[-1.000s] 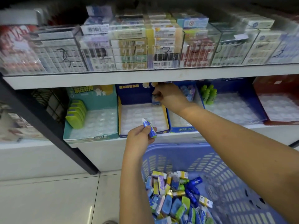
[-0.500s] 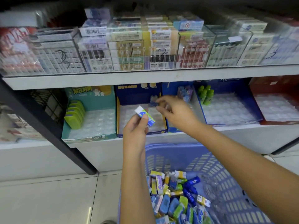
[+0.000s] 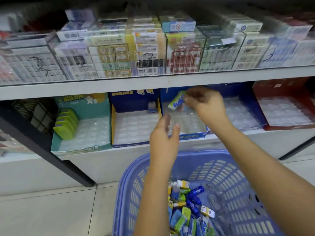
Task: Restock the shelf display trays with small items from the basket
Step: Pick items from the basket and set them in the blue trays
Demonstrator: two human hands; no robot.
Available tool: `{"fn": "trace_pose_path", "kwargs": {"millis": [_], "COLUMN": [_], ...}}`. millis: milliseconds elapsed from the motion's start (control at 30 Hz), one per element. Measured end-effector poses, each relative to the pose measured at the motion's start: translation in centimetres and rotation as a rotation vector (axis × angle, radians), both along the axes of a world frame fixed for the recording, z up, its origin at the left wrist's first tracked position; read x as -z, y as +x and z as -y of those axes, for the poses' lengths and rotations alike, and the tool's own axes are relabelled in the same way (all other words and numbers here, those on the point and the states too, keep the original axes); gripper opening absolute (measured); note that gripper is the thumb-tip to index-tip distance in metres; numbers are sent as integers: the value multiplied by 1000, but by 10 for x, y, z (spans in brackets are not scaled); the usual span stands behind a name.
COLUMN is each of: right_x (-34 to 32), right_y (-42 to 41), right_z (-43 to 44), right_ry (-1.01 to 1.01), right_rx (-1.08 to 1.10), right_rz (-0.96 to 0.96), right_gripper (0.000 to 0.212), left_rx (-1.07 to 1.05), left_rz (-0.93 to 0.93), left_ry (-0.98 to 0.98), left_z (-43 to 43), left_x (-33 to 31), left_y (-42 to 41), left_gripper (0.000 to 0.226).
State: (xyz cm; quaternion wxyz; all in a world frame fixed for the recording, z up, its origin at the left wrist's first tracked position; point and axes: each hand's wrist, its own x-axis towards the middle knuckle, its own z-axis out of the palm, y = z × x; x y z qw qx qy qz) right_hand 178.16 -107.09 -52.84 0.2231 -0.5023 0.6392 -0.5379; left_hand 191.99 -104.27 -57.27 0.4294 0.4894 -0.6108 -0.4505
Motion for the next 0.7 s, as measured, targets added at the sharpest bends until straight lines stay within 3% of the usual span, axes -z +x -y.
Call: {"fn": "trace_pose_path", "kwargs": {"millis": [67, 167, 300, 533, 700], "right_x": [-2, 3, 14, 15, 12], "right_y": [-10, -14, -18, -21, -19], "right_z": [22, 52, 79, 86, 91], "right_ry": [46, 139, 239, 348, 480], "right_rx": [103, 61, 2, -79, -79], "right_rz": [-258, -444, -546, -665, -702], "right_gripper": [18, 29, 41, 28, 32], "left_rx": [108, 192, 252, 278, 292], "left_rz": [320, 557, 668, 713, 701], "left_ry": [-99, -132, -133, -103, -89], "left_z": [-4, -8, -6, -8, -6], "left_x": [4, 12, 14, 13, 14], "left_y": [-7, -14, -16, -19, -17], "left_gripper": [47, 51, 52, 56, 56]}}
